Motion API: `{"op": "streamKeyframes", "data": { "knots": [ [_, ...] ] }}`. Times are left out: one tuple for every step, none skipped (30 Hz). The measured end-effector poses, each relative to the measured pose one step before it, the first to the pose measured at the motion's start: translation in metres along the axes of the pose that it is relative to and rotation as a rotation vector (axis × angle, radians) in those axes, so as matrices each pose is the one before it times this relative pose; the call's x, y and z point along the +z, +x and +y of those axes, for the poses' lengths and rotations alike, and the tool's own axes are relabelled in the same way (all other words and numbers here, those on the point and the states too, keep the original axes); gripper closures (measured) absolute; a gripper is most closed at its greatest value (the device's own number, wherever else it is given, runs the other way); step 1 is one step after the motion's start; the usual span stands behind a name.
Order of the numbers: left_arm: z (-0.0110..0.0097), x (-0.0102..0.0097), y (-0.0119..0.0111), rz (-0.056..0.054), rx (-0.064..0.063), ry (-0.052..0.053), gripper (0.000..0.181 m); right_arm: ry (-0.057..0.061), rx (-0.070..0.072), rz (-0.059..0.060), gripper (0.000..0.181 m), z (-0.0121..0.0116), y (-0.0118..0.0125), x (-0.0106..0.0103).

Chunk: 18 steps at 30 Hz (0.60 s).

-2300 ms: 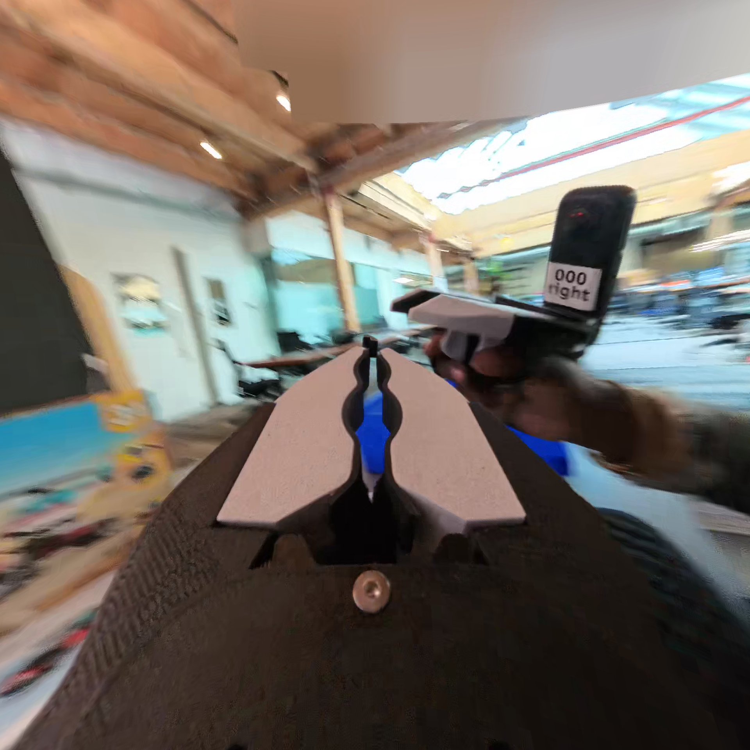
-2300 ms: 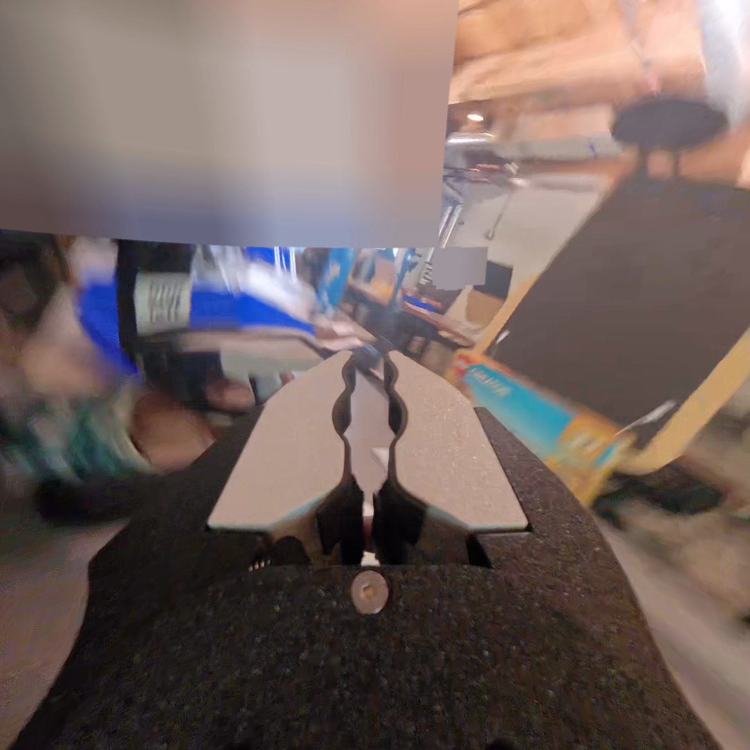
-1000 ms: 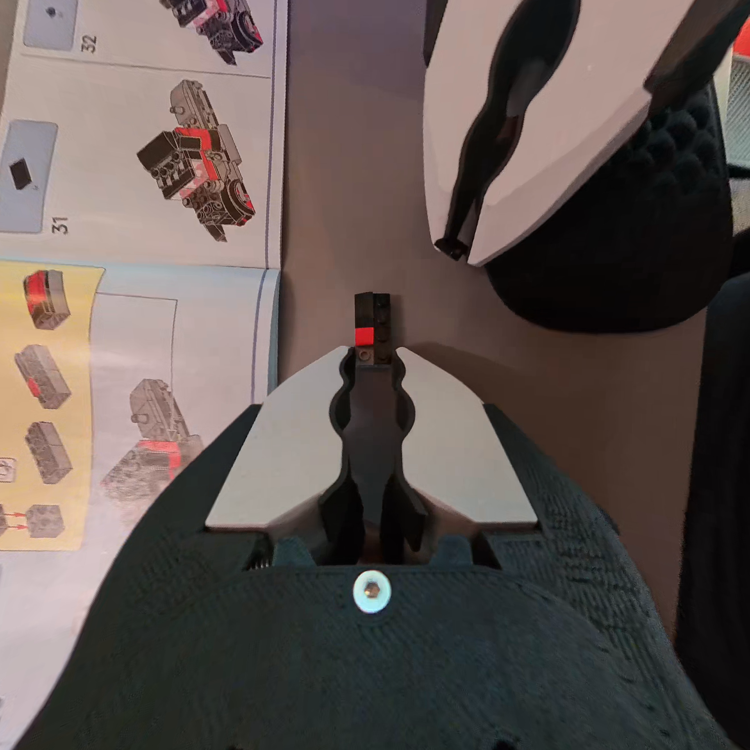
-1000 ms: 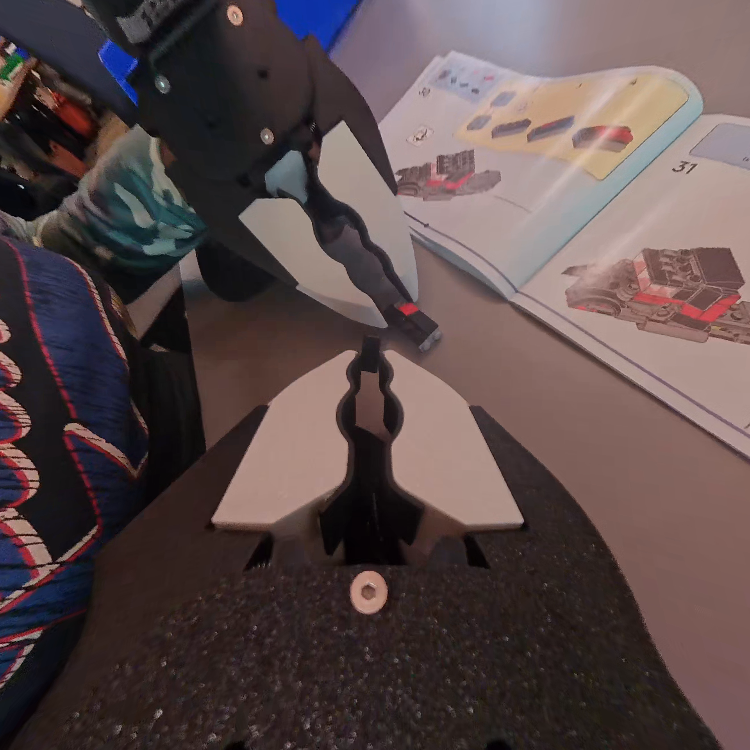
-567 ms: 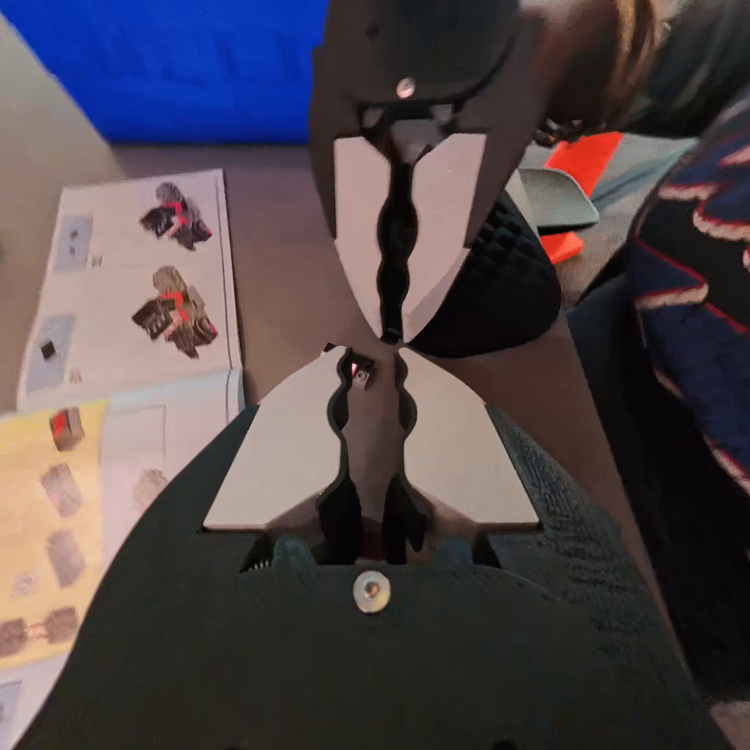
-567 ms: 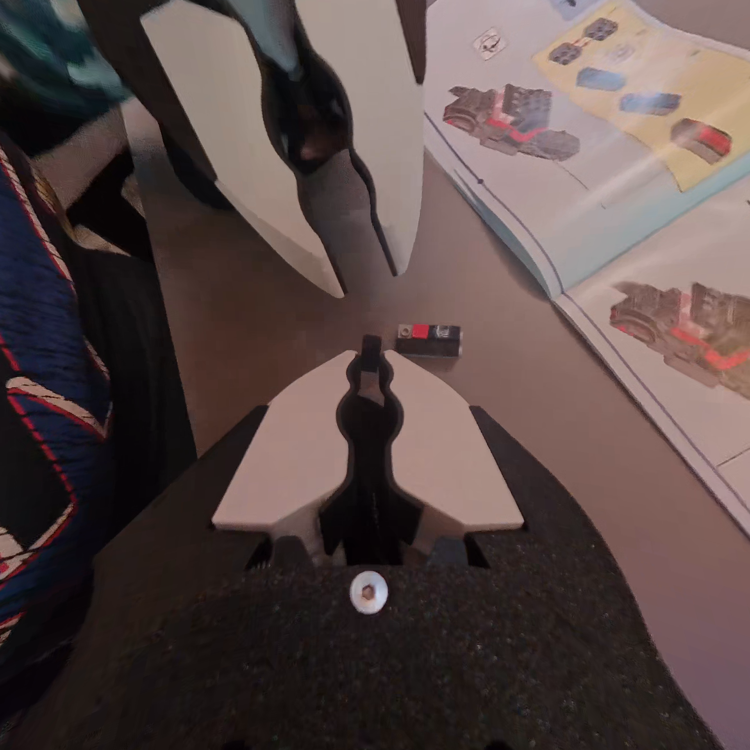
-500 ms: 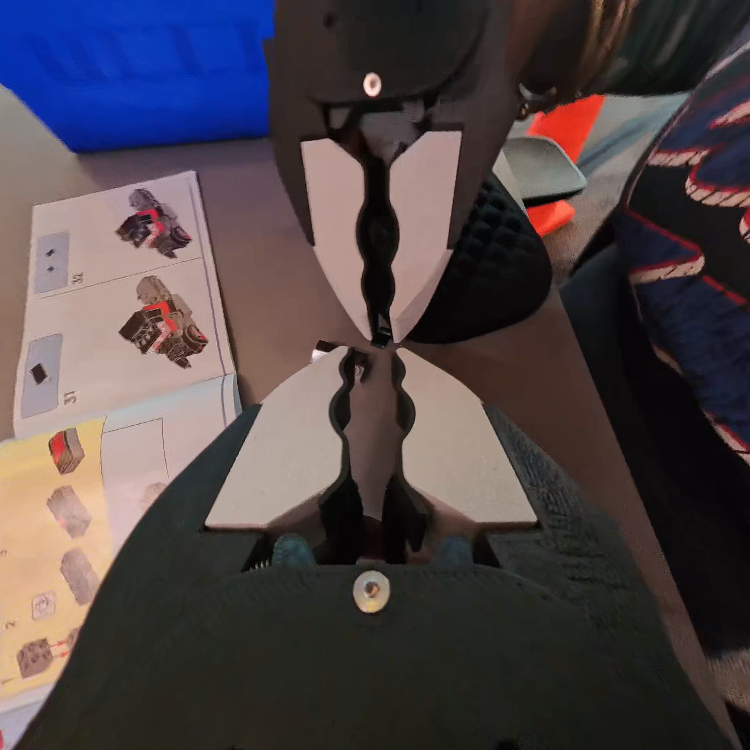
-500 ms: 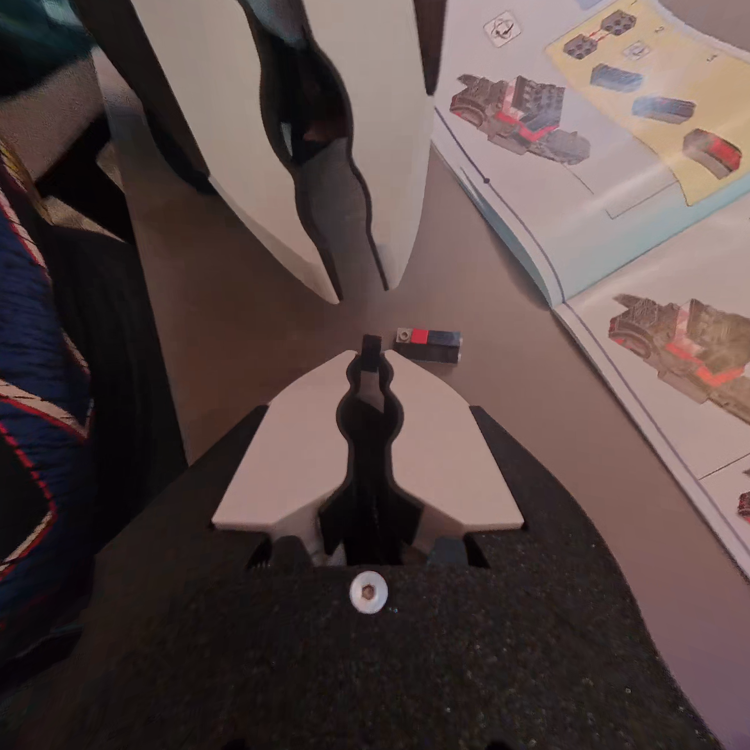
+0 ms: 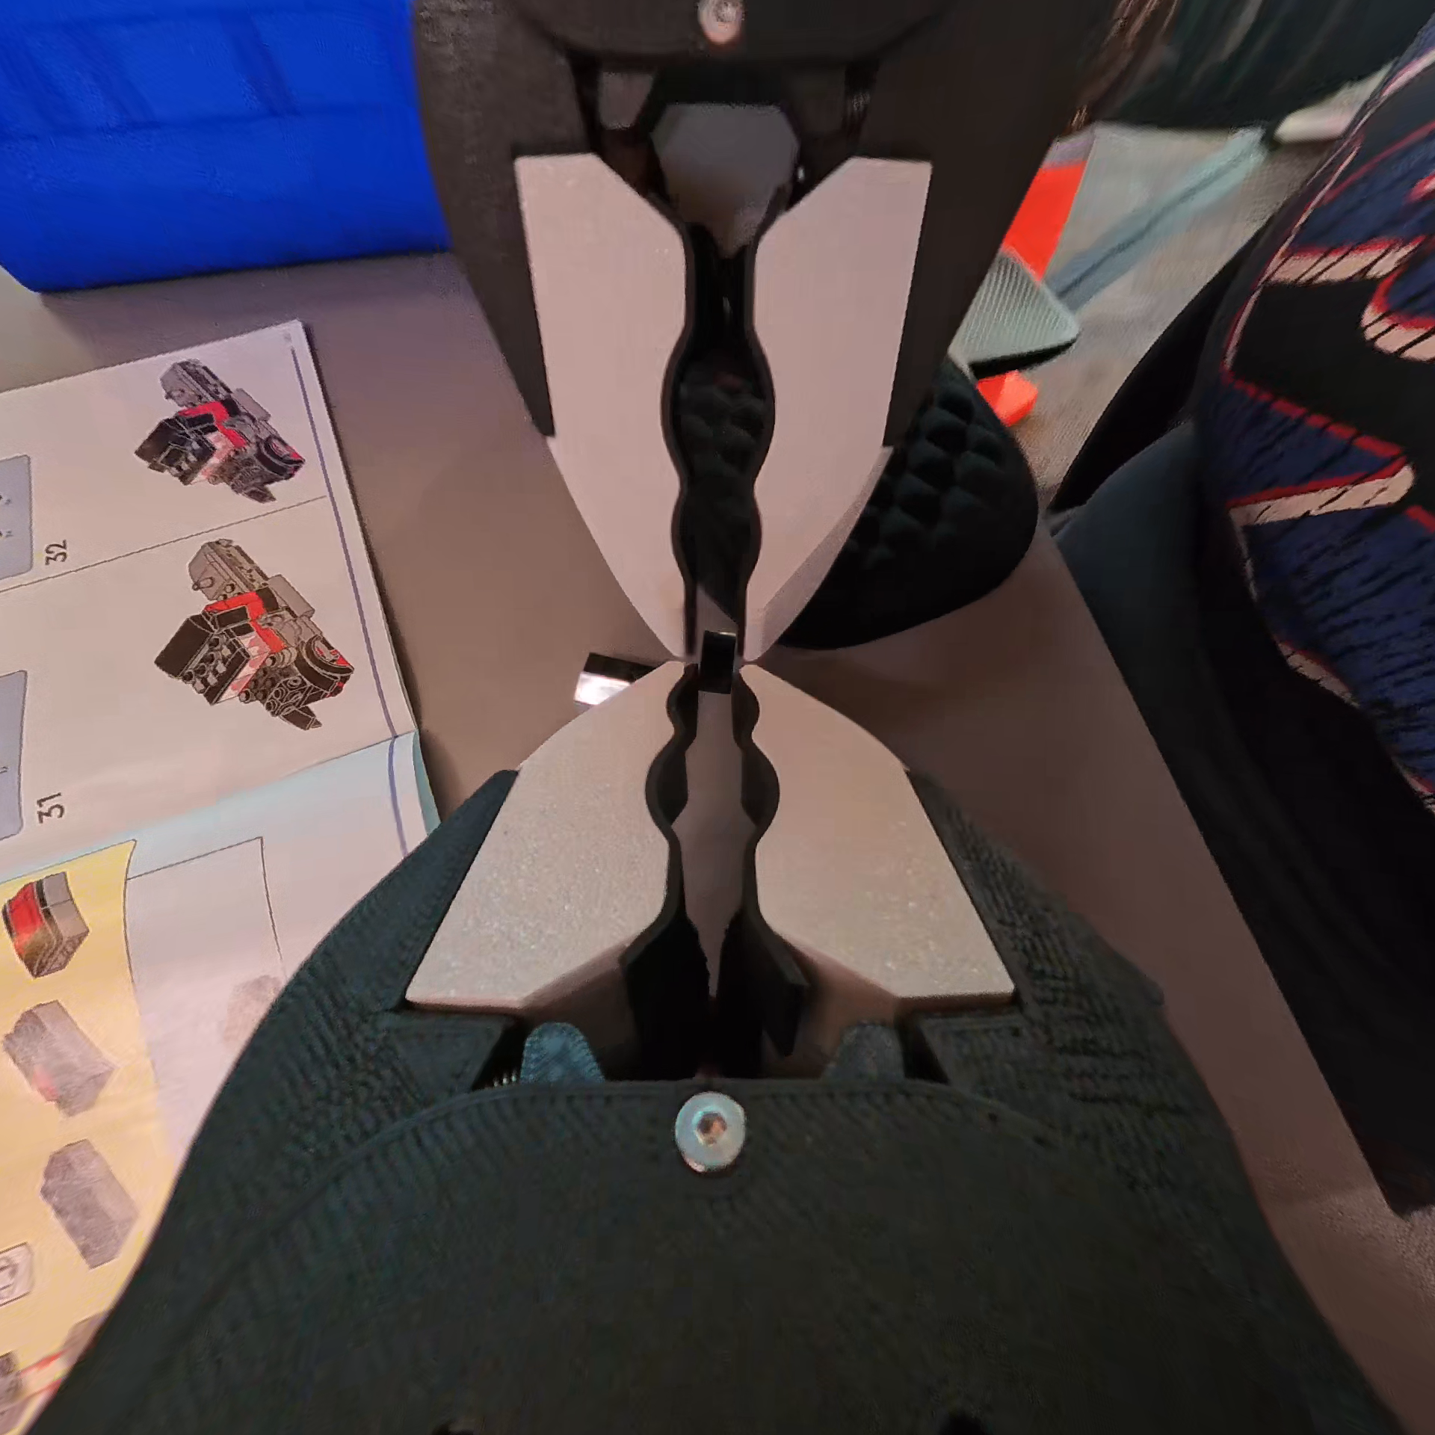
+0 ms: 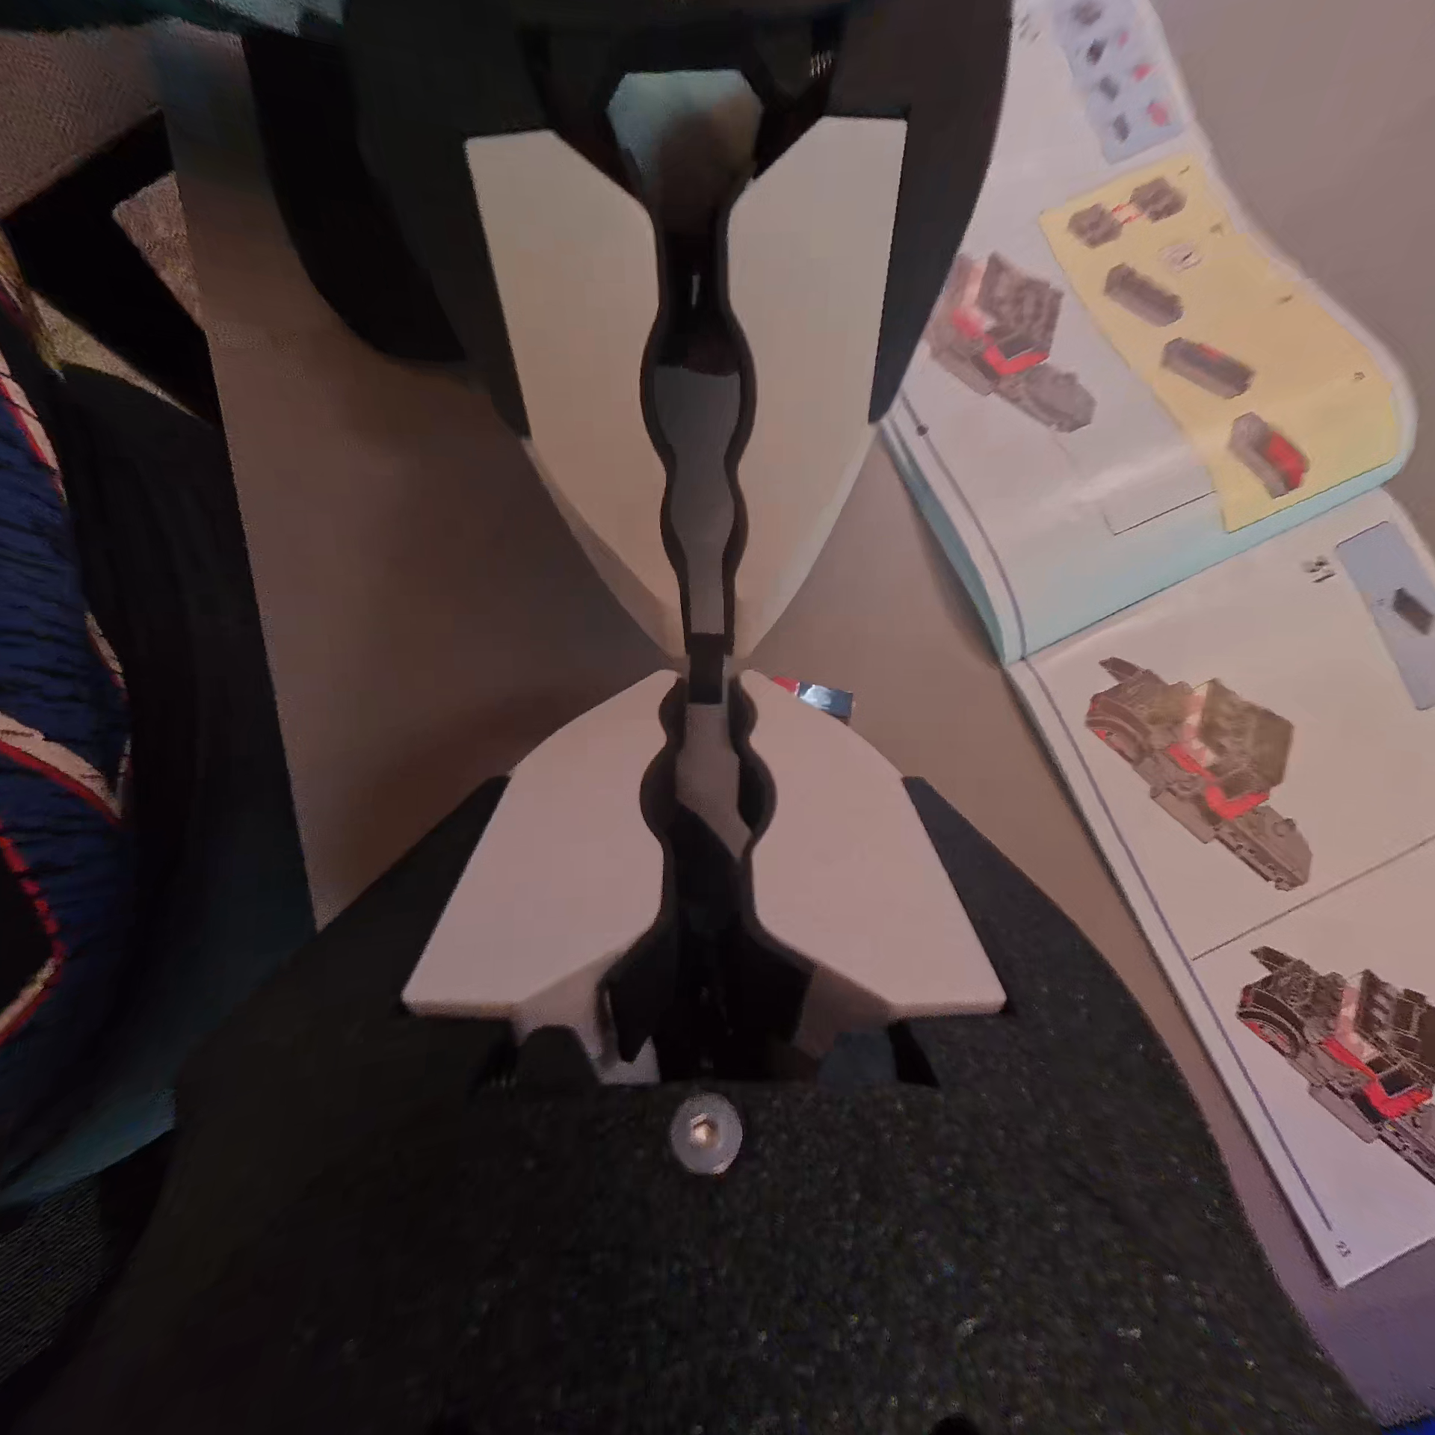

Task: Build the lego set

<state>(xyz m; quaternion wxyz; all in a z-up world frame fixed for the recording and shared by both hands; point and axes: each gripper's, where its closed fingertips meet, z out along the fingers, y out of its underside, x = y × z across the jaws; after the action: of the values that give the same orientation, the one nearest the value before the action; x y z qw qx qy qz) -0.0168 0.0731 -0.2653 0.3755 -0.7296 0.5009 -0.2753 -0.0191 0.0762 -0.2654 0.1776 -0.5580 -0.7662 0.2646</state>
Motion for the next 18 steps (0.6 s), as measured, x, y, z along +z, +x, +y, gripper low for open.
{"op": "streamKeyframes", "data": {
  "knots": [
    [-0.00208, -0.00292, -0.00092, 0.0128, -0.0211, 0.0435, 0.173, 0.0304, -0.0077, 0.0196, 0.167, 0.00057, 0.00233, -0.00249],
    [-0.00266, -0.00319, -0.00033, 0.02, -0.0275, 0.0494, 0.173, 0.029, -0.0115, 0.0125, 0.166, 0.00179, 0.00141, -0.00174],
    [-0.00232, -0.00297, -0.00021, 0.019, -0.028, 0.0408, 0.173, 0.0391, -0.0107, 0.0054, 0.166, 0.00066, 0.00009, -0.00086],
    [-0.0025, -0.00239, -0.00034, 0.013, -0.0191, 0.0289, 0.173, 0.0465, -0.0016, 0.0048, 0.166, -0.00129, -0.00008, -0.00037],
    [-0.00273, -0.00187, -0.00006, 0.008, -0.0074, 0.0205, 0.173, 0.053, 0.0004, -0.0079, 0.166, -0.00344, -0.00167, -0.00046],
    [-0.0023, -0.00109, -0.00038, 0.0031, -0.0026, 0.0142, 0.173, 0.054, 0.0051, -0.0055, 0.168, -0.00481, -0.00079, -0.0009],
    [-0.00075, -0.00054, -0.00085, -0.0009, -0.0053, 0.0057, 0.173, 0.0495, 0.0057, -0.0016, 0.168, -0.00522, 0.00028, -0.00162],
    [0.00061, -0.00017, -0.00091, -0.0024, -0.0055, -0.0016, 0.173, 0.0427, 0.0048, 0.0029, 0.169, -0.00503, 0.00106, -0.00199],
    [0.00007, -0.00035, -0.0004, -0.002, -0.0024, 0.0035, 0.173, 0.0257, 0.0022, 0.0074, 0.169, -0.00273, 0.00186, -0.00172],
    [-0.00089, -0.00053, 0.00003, -0.0011, -0.0007, 0.0091, 0.173, 0.0257, 0.0004, 0.0028, 0.17, -0.00262, 0.00096, -0.00131],
    [-0.00081, -0.00062, -0.0001, -0.0025, -0.0001, 0.0066, 0.173, 0.0248, 0.0023, -0.0051, 0.171, -0.00266, -0.0003, -0.00067],
    [-0.00073, -0.00048, -0.00023, -0.002, -0.0003, 0.0048, 0.173, 0.0138, 0.0067, -0.0067, 0.172, -0.00129, -0.00032, 0.00004],
    [-0.00051, -0.00029, 0.00024, 0.0006, -0.0009, 0.0032, 0.173, -0.0011, 0.0071, -0.0044, 0.172, 0.0006, 0.00018, 0.00054],
    [0.00011, 0.0, 0.00001, -0.0005, 0.0001, -0.002, 0.173, 0.0033, 0.0031, -0.0038, 0.172, -0.00009, 0.00018, 0.00021],
    [0.0005, 0.00029, 0.00035, 0.0004, 0.0029, -0.0041, 0.173, 0.011, 0.0007, 0.0014, 0.172, -0.00109, 0.00077, -0.00011],
    [-0.0001, 0.0004, 0.00073, 0.0015, 0.0047, -0.0012, 0.173, 0.0099, 0.0014, 0.0039, 0.173, -0.00082, 0.00112, -0.00025],
    [-0.00039, 0.0002, 0.00041, 0.0003, 0.0033, 0.0019, 0.173, -0.0005, 0.001, -0.004, 0.172, 0.00054, 0.00002, 0.00011],
    [-0.00027, 0.00017, 0.00026, 0.0, 0.0009, 0.0003, 0.173, -0.0019, 0.0009, -0.0051, 0.172, 0.0007, -0.00034, 0.0003]
  ]
}}
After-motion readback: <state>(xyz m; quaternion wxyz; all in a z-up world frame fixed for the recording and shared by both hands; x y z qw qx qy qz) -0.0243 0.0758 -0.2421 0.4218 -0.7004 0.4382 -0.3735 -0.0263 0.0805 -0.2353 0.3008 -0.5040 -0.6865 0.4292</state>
